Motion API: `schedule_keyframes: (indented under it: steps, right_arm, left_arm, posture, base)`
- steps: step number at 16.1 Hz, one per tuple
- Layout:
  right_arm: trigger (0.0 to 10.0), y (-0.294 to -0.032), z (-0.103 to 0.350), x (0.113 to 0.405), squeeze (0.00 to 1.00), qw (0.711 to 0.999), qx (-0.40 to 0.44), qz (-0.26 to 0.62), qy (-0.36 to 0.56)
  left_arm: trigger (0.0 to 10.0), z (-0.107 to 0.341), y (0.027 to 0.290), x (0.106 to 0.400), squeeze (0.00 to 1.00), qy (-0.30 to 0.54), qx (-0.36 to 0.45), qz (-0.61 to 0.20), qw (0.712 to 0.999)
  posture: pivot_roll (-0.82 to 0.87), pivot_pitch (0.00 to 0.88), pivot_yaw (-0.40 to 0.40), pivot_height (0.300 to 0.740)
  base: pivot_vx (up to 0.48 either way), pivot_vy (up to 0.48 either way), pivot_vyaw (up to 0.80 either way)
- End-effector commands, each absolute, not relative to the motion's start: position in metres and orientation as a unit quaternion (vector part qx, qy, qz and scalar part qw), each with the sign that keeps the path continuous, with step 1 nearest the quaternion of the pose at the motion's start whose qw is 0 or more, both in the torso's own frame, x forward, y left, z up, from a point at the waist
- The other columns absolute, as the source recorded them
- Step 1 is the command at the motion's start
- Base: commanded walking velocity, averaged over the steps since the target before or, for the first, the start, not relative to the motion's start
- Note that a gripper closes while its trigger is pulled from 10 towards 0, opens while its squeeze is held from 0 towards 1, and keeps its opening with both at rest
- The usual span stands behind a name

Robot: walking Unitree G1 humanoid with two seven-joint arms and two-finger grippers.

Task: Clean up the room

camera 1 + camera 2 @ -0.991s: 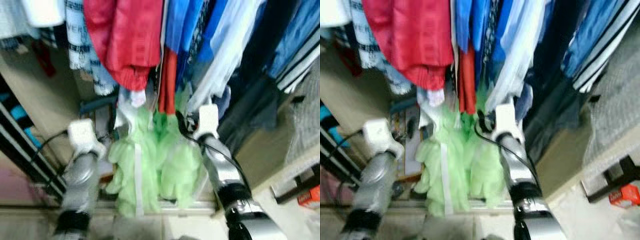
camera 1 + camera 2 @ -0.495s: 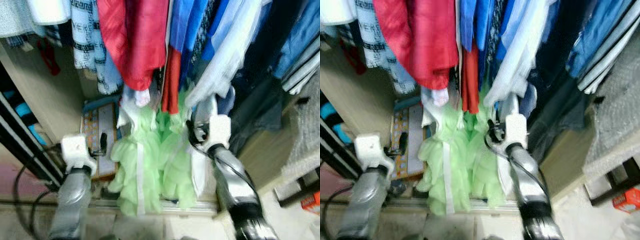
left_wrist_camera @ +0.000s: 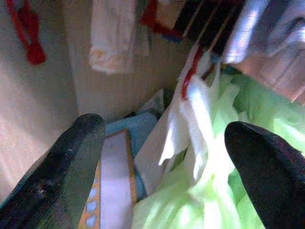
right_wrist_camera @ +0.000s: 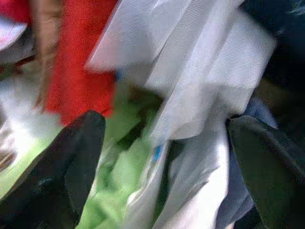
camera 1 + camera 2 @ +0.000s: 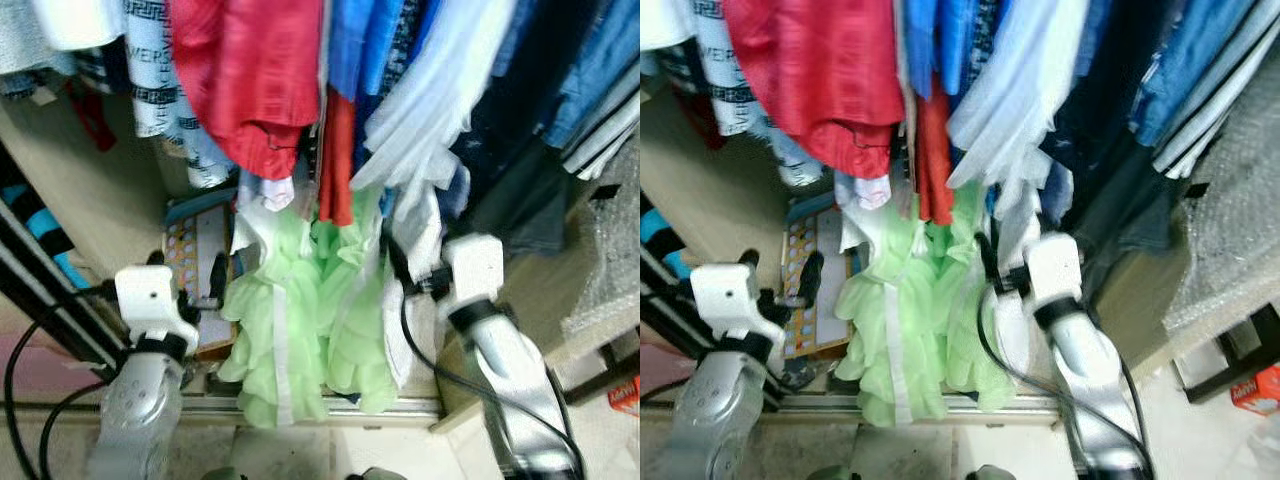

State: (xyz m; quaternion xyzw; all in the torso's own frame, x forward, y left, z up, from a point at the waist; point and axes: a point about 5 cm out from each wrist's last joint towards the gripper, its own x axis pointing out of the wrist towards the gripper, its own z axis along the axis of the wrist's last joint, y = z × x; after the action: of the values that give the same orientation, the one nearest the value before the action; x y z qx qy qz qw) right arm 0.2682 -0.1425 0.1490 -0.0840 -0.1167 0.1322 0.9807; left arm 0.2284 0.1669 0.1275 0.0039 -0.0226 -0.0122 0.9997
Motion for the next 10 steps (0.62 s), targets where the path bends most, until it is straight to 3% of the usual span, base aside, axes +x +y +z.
schedule_keyframes:
  steps: [1, 7, 10]
  right_arm:
    - [10.0, -0.144, 0.142, 0.270, 0.00, 0.985, -0.085, 0.117, -0.092]
    - [10.0, -0.153, 0.105, 0.267, 0.00, 0.994, -0.071, 0.073, -0.032]
    - [10.0, -0.155, 0.089, 0.267, 0.00, 0.994, -0.079, 0.072, -0.005]
  left_arm:
    - [10.0, 0.123, 0.168, 0.228, 0.00, -0.010, 0.024, -0.004, 1.000]
    - [10.0, 0.082, 0.187, 0.214, 0.00, 0.049, 0.015, 0.034, 0.998]
    - [10.0, 0.073, 0.179, 0.222, 0.00, 0.045, 0.029, 0.040, 0.998]
  posture:
    - [0.06, 0.027, -0.027, 0.740]
    - [0.05, 0.000, -0.013, 0.740]
    - [0.04, 0.000, -0.009, 0.740]
  base:
    - [0.000, 0.000, 0.00]
    - [0.000, 0.000, 0.00]
    - [0.000, 0.000, 0.00]
